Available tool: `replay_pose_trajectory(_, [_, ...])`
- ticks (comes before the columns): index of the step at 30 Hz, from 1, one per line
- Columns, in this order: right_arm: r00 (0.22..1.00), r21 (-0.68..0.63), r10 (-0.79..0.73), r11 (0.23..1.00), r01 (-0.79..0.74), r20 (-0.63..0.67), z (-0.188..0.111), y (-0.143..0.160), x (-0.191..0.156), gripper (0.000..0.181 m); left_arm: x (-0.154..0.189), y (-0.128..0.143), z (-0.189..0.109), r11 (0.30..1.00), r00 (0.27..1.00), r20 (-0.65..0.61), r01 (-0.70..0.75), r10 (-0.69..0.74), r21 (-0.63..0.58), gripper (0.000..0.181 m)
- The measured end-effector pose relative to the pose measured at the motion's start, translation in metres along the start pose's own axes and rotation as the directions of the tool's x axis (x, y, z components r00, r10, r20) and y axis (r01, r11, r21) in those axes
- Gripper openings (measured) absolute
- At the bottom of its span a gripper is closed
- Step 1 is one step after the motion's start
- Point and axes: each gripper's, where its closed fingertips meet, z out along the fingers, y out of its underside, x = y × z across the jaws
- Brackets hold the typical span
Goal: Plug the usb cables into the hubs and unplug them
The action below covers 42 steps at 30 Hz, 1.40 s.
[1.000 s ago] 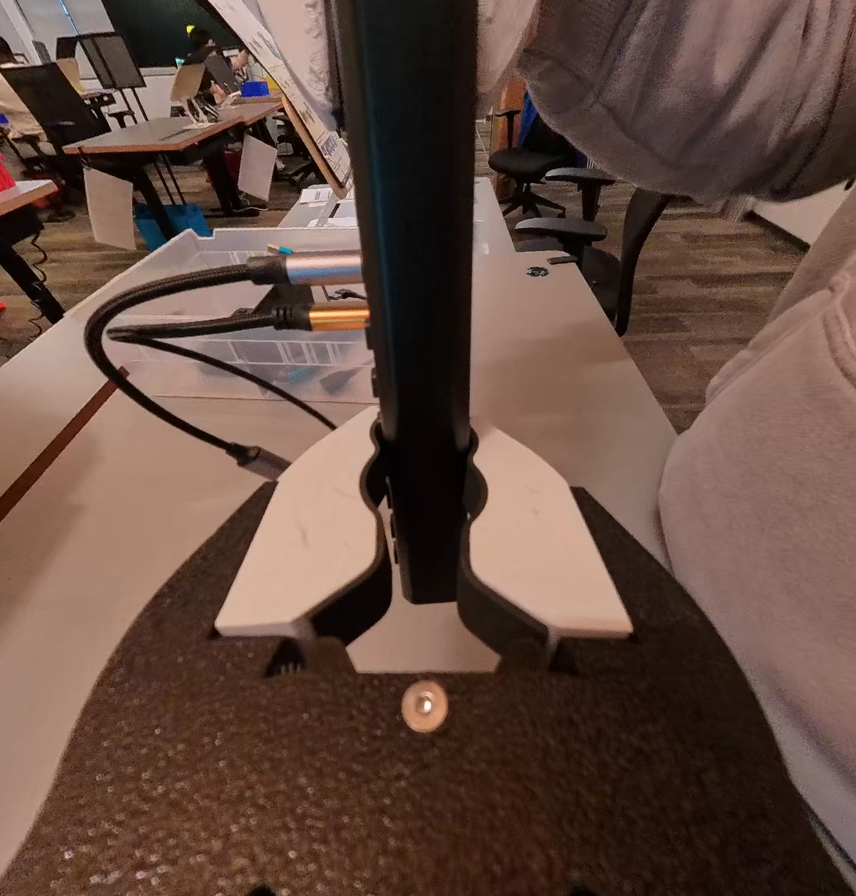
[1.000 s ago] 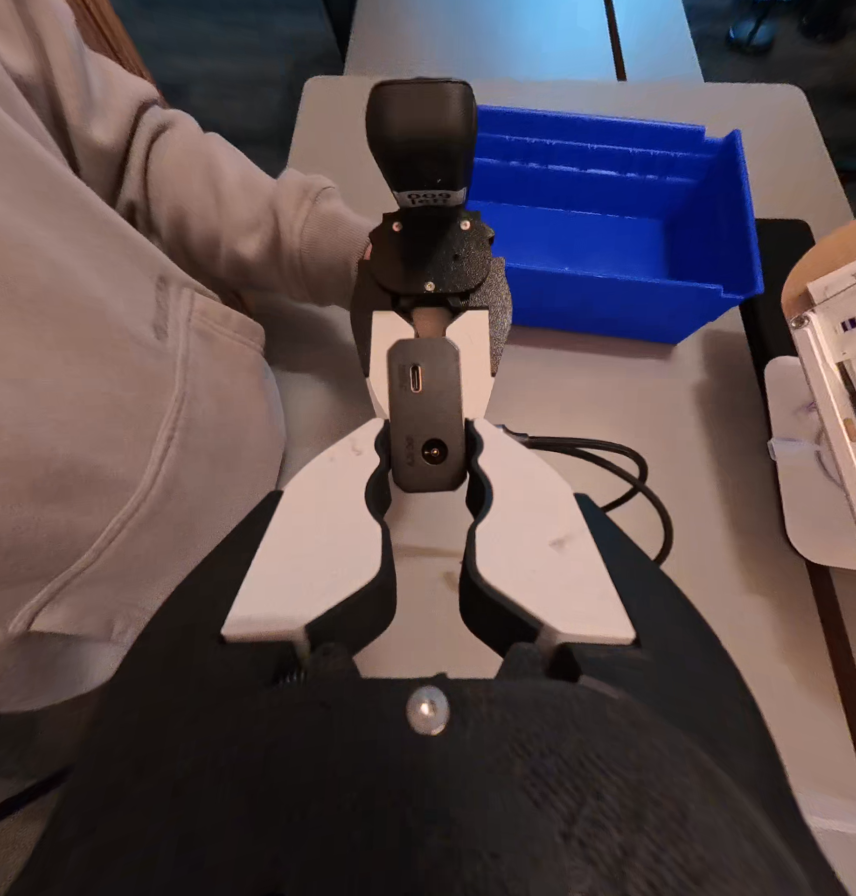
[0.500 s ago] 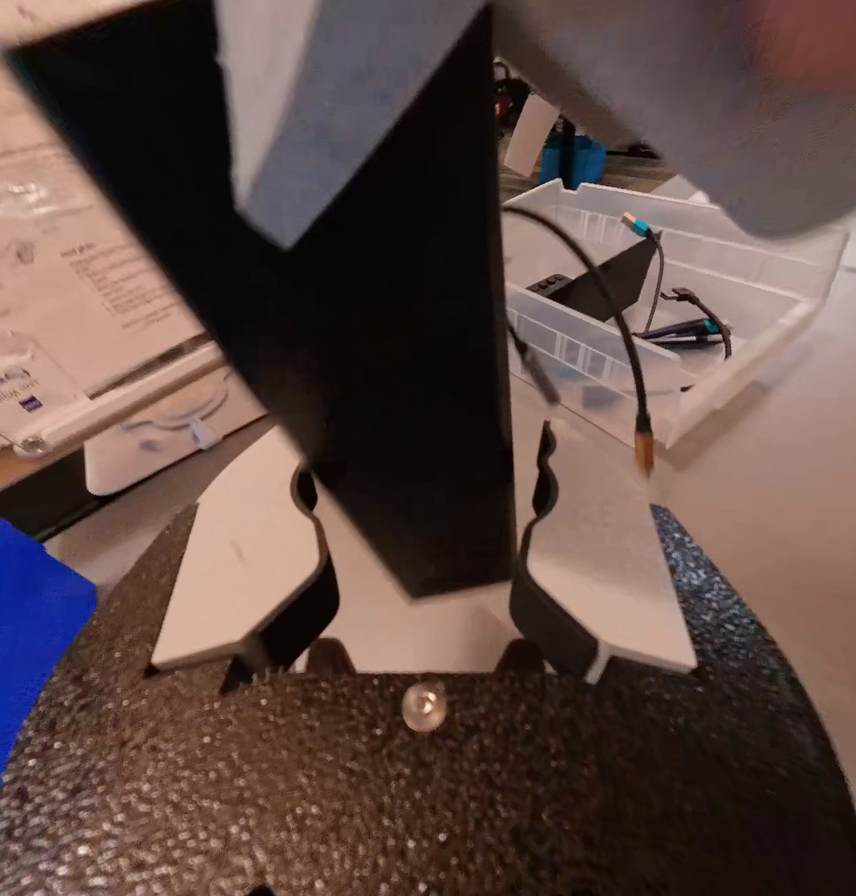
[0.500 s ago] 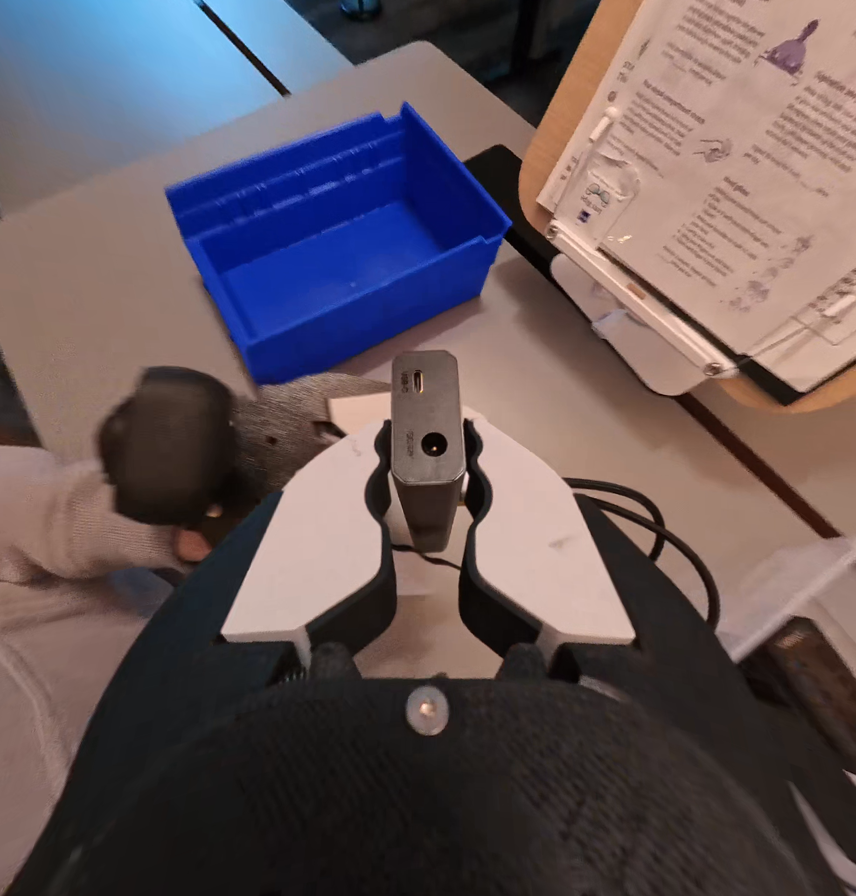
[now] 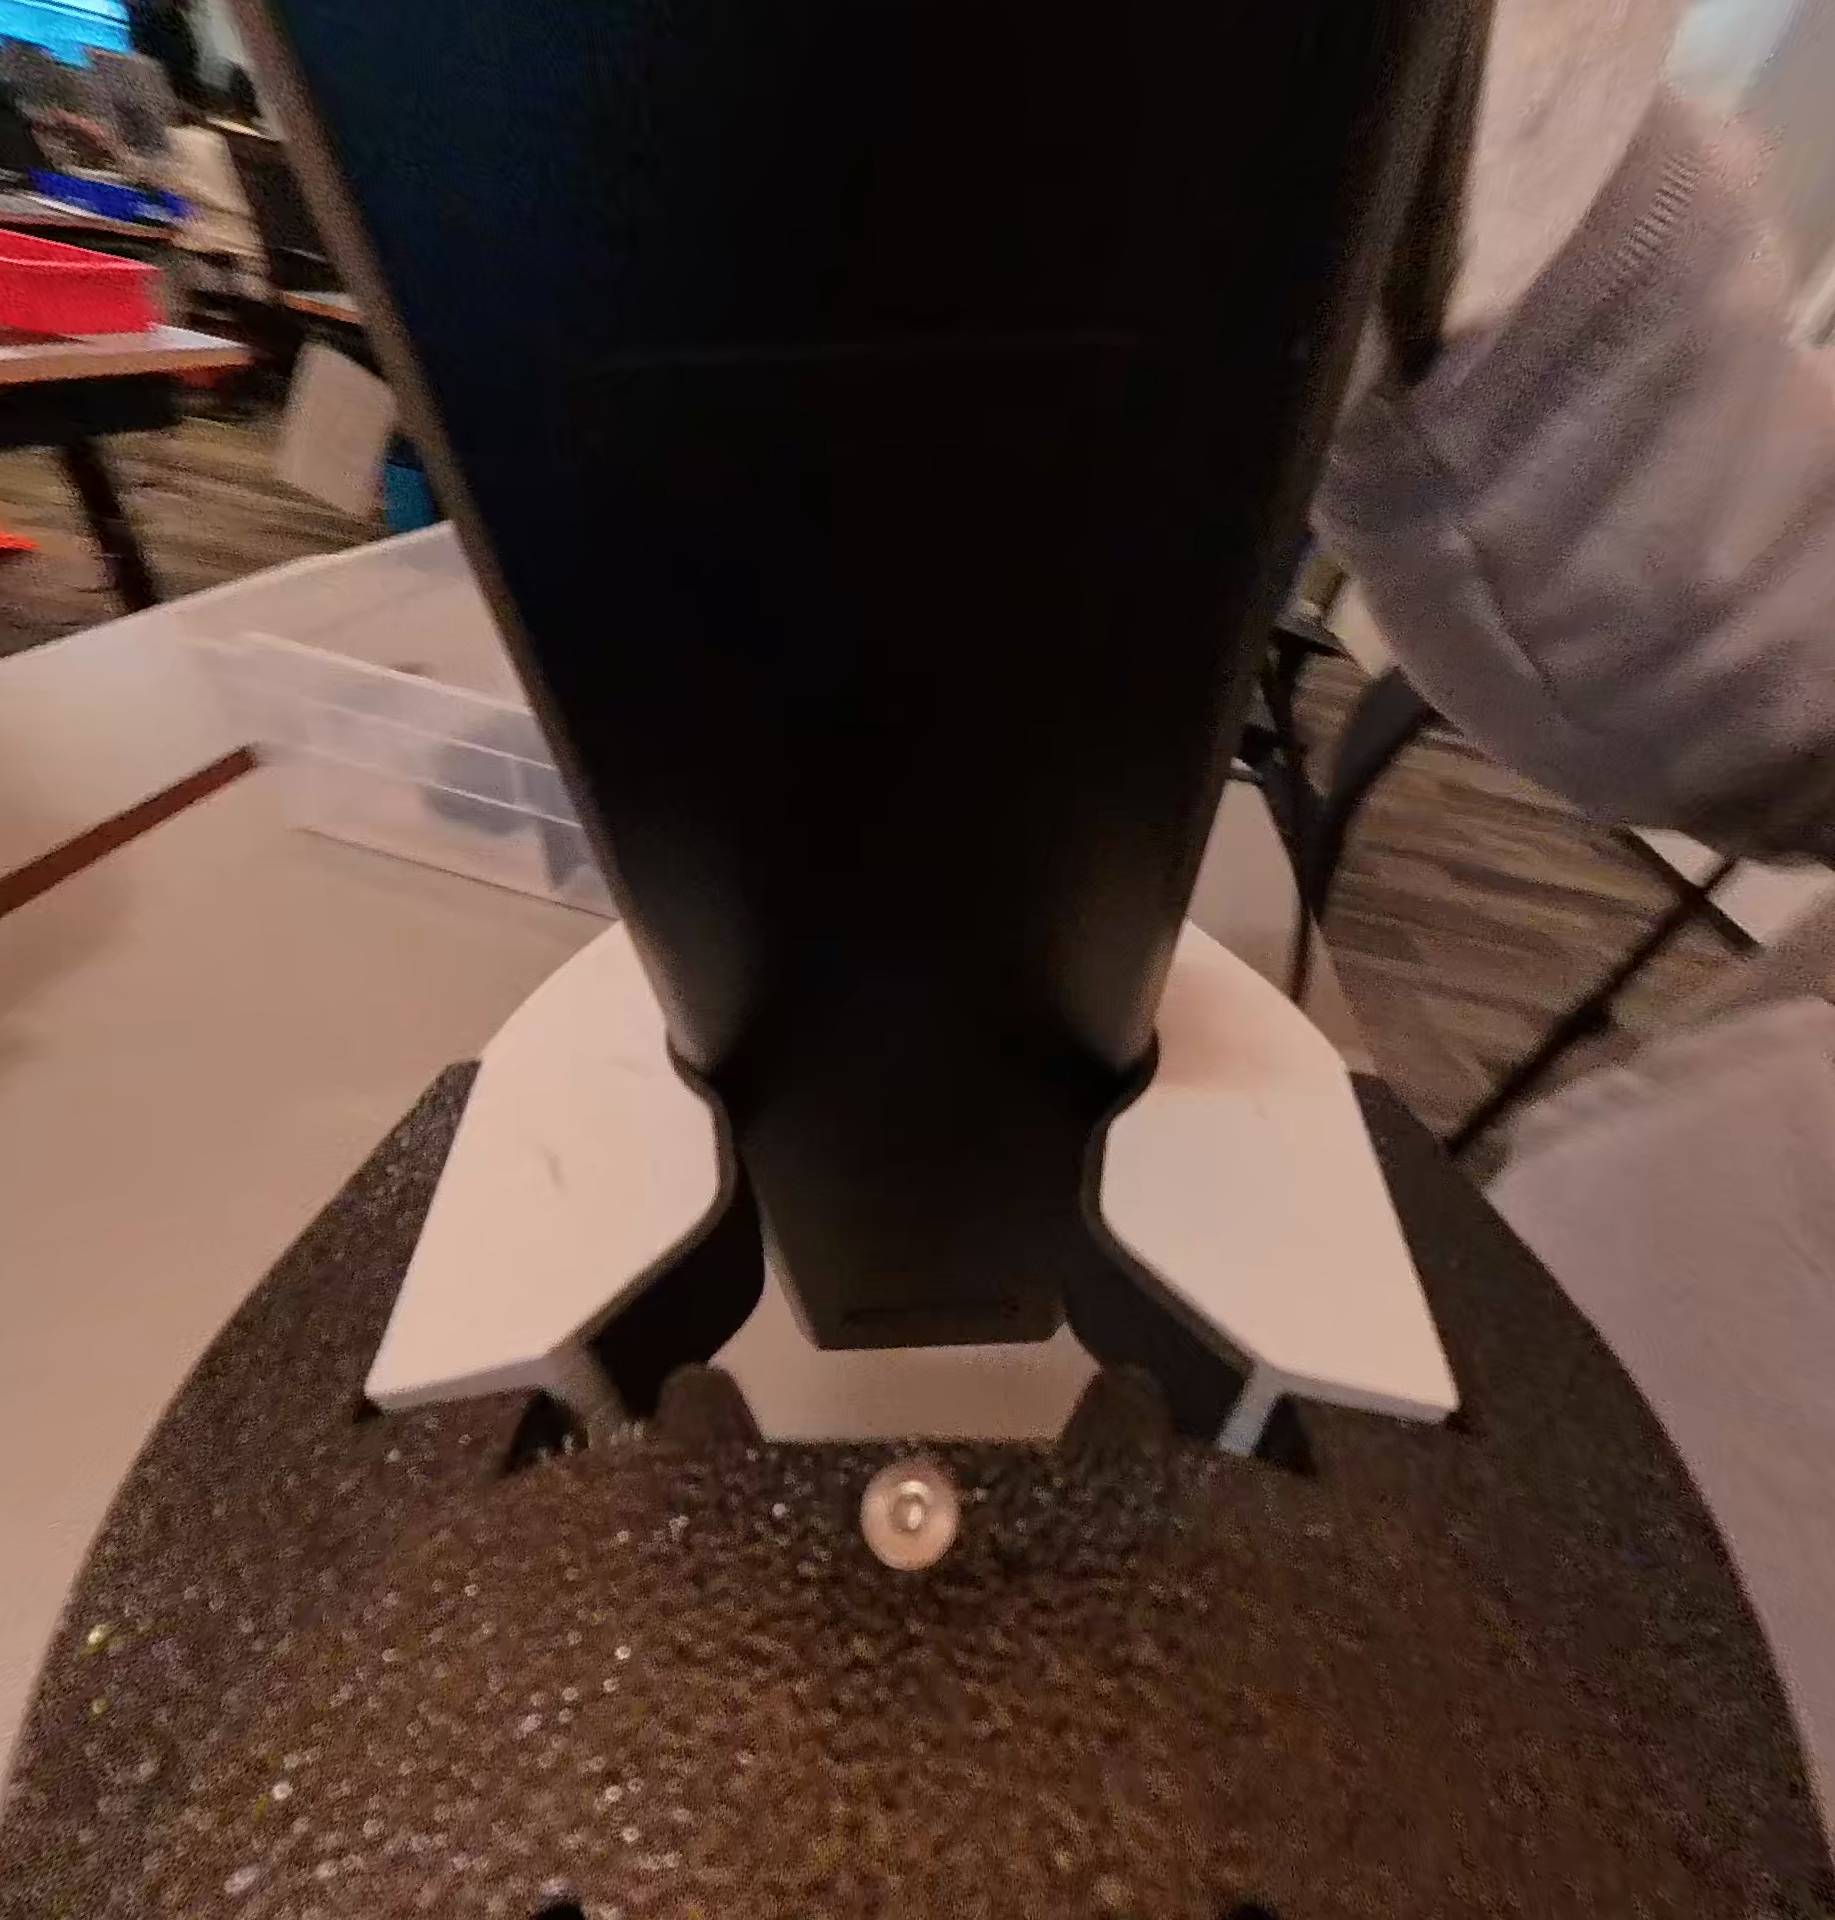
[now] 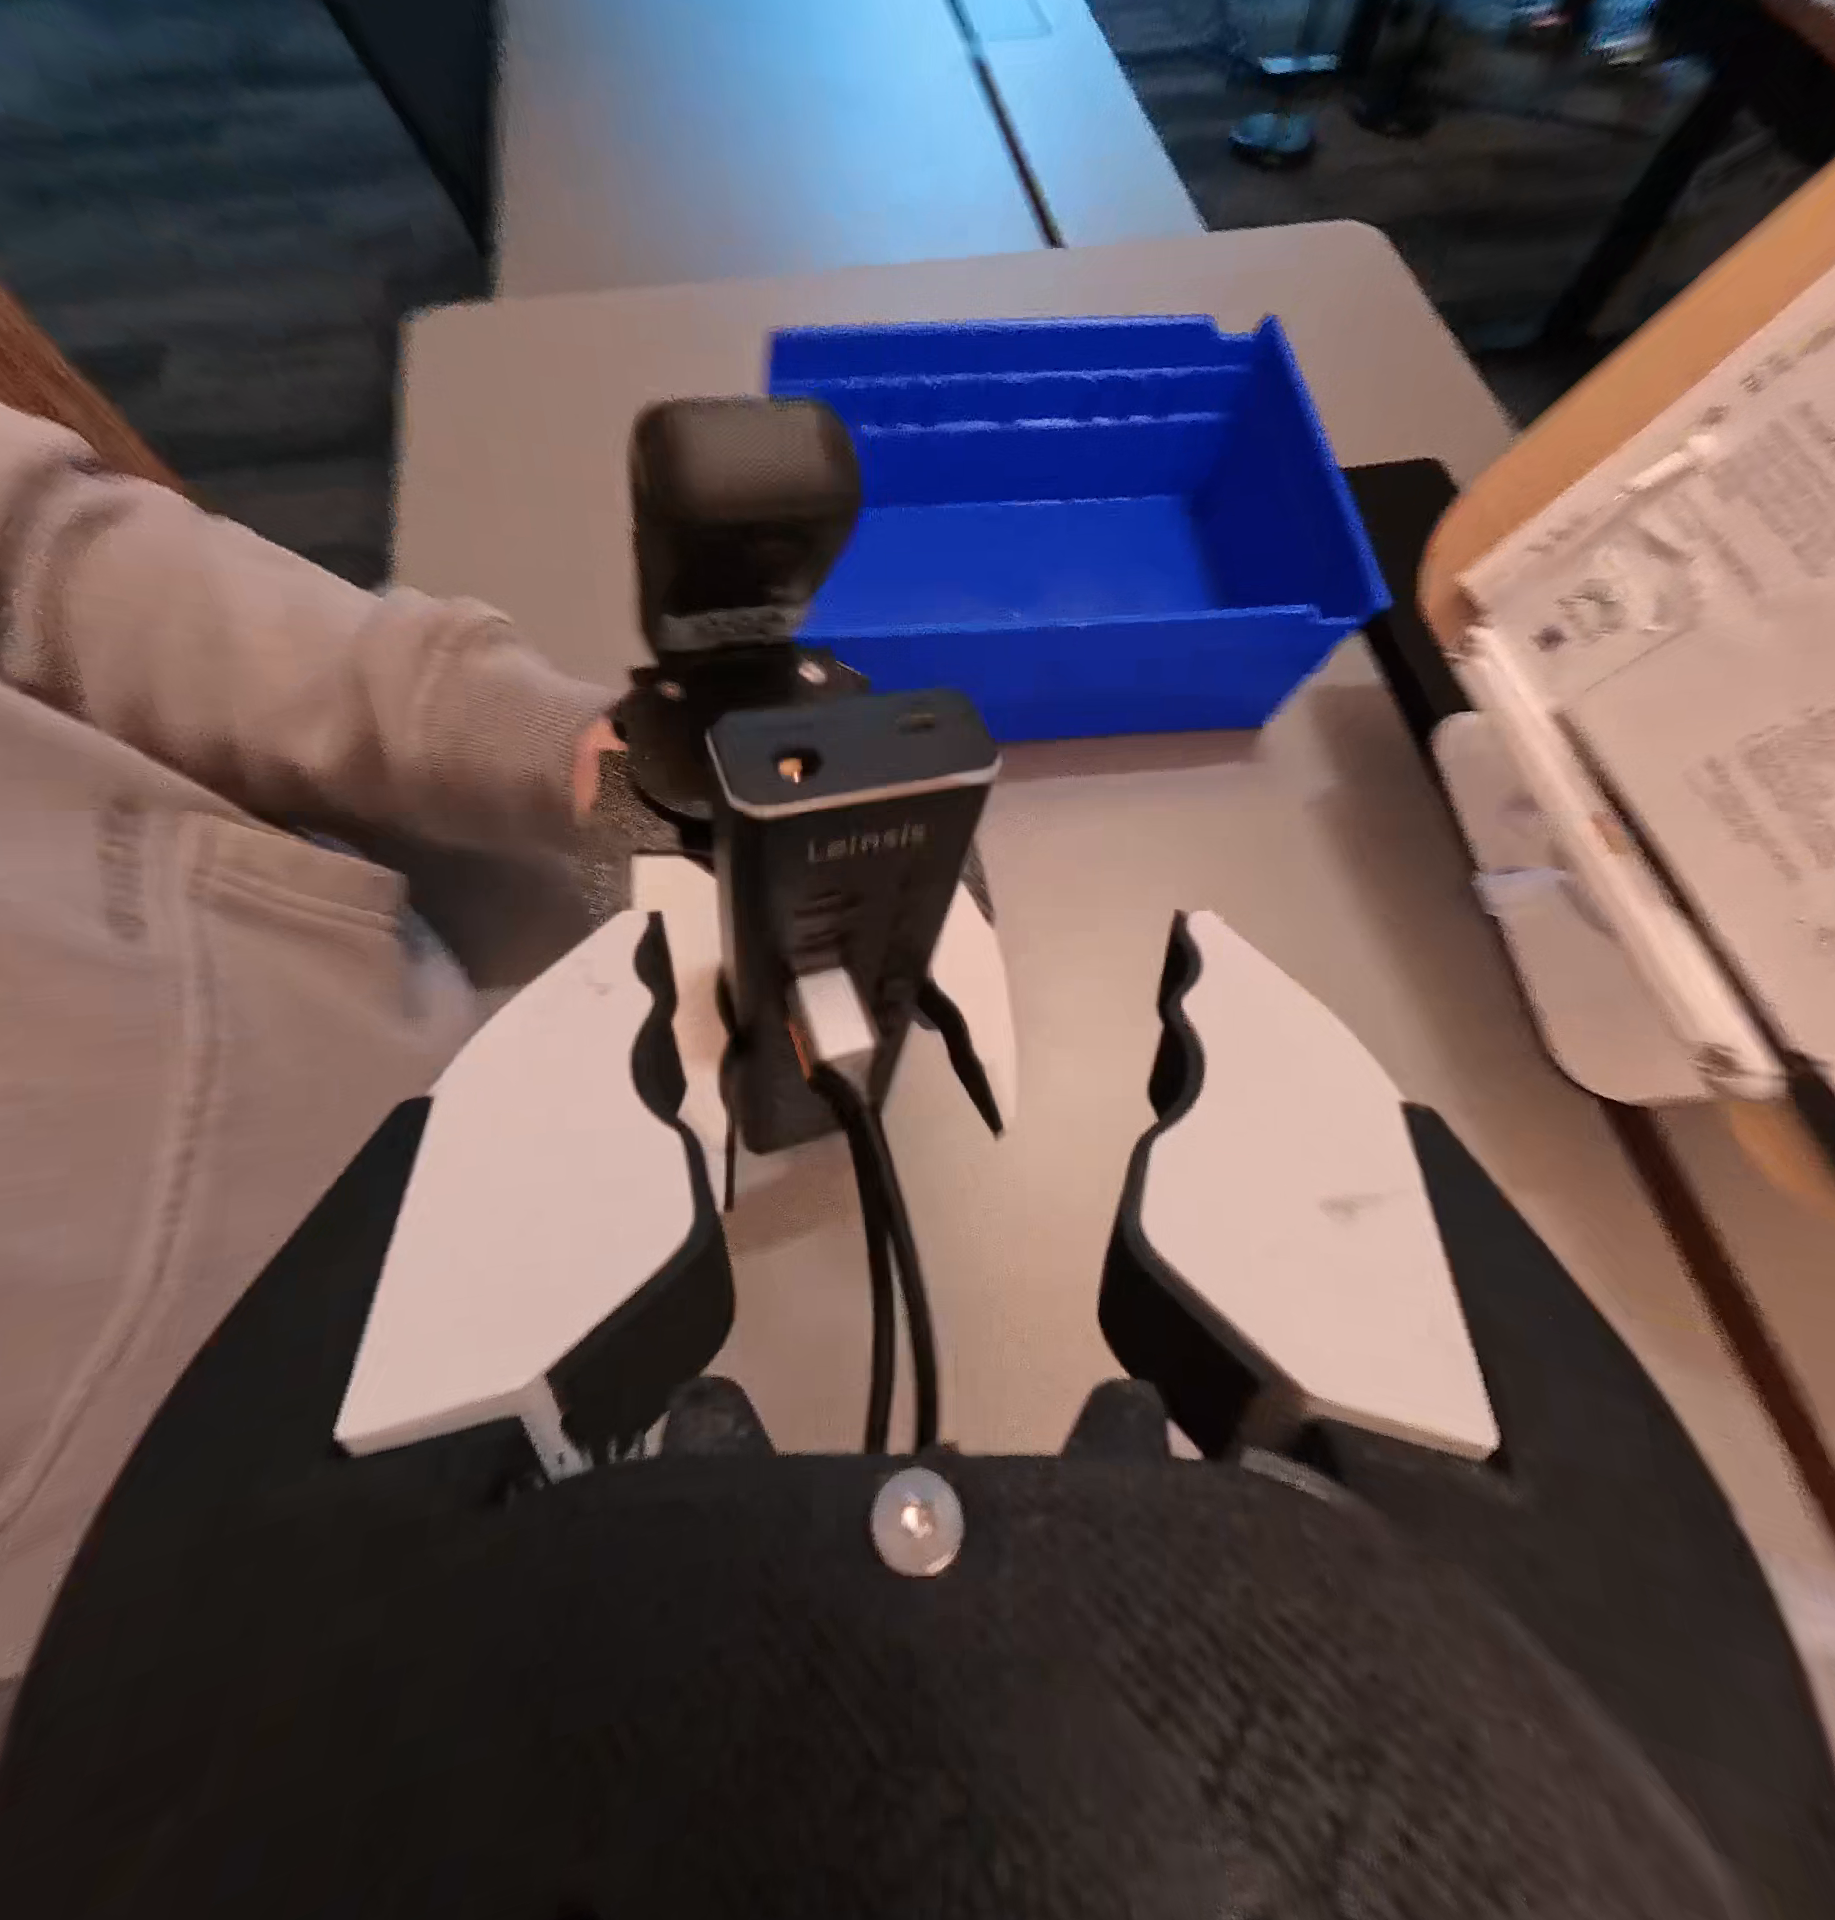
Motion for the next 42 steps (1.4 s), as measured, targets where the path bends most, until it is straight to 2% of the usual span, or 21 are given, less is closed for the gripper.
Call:
replay_pose_trajectory(1, [0.997,0.029,0.037,0.999,-0.039,0.066,0.001,-0.005,-0.004,0.091,0.006,0.002,-0.001,1.0,0.999,-0.044,-0.01,0.009,-0.016,0.072])
replay_pose_trajectory(3, [0.979,0.075,0.071,0.993,-0.087,0.194,0.007,-0.013,-0.015,0.088,0.016,0.005,-0.001,0.999,0.993,-0.117,-0.031,0.027,-0.038,0.072])
replay_pose_trajectory(4, [0.974,0.062,0.078,0.994,-0.093,0.214,0.011,-0.011,-0.017,0.081,0.018,0.006,-0.001,0.998,0.991,-0.134,-0.038,0.031,-0.051,0.072])
replay_pose_trajectory(6, [0.969,-0.018,0.061,0.998,-0.058,0.24,0.024,0.0,-0.023,0.076,0.02,0.009,-0.001,0.994,0.988,-0.144,-0.066,0.053,-0.088,0.072])
replay_pose_trajectory(7, [0.959,-0.028,0.034,0.999,-0.027,0.281,0.027,0.002,-0.032,0.061,0.019,0.011,-0.001,0.991,0.989,-0.136,-0.078,0.062,-0.11,0.072])
replay_pose_trajectory(12, [0.969,0.06,0.057,0.996,-0.073,0.239,0.034,-0.015,-0.03,0.06,0.015,0.002,-0.009,0.994,0.992,-0.109,-0.078,0.069,-0.078,0.072])
replay_pose_trajectory(15, [0.975,0.074,0.105,0.99,-0.121,0.198,0.035,-0.019,-0.021,0.059,0.006,-0.004,-0.011,0.997,0.998,-0.047,-0.052,0.049,-0.065,0.073])
replay_pose_trajectory(17, [0.98,0.088,0.114,0.988,-0.13,0.166,0.036,-0.022,-0.018,0.059,0.003,-0.012,-0.011,0.998,0.999,-0.015,-0.045,0.045,-0.034,0.083])
replay_pose_trajectory(19, [0.982,0.07,0.093,0.992,-0.106,0.162,0.036,-0.02,-0.021,0.06,0.004,-0.017,-0.011,0.999,0.999,-0.028,-0.046,0.046,-0.015,0.083])
replay_pose_trajectory(25, [0.978,0.043,0.08,0.995,-0.09,0.192,0.035,-0.011,-0.022,0.06,0.005,-0.01,-0.003,0.996,0.995,-0.059,-0.082,0.081,-0.019,0.079])
replay_pose_trajectory(32, [0.978,0.029,0.069,0.997,-0.076,0.198,0.032,-0.003,-0.022,0.06,0.006,-0.003,0.0,0.998,0.996,-0.074,-0.061,0.059,-0.026,0.074])
replay_pose_trajectory(35, [0.974,0.015,0.066,0.997,-0.071,0.215,0.033,0.005,-0.023,0.06,0.005,0.004,-0.001,0.997,0.996,-0.069,-0.061,0.058,-0.051,0.073])
replay_pose_trajectory(39, [0.975,0.04,0.059,0.997,-0.069,0.213,0.031,0.004,-0.025,0.06,0.002,0.002,-0.003,0.997,0.997,-0.022,-0.077,0.076,-0.019,0.073])
replay_pose_trajectory(42, [0.997,0.005,0.039,0.999,-0.039,0.062,0.016,0.015,-0.008,0.065,-0.003,-0.004,-0.01,0.998,0.999,0.007,-0.044,0.044,0.044,0.073])
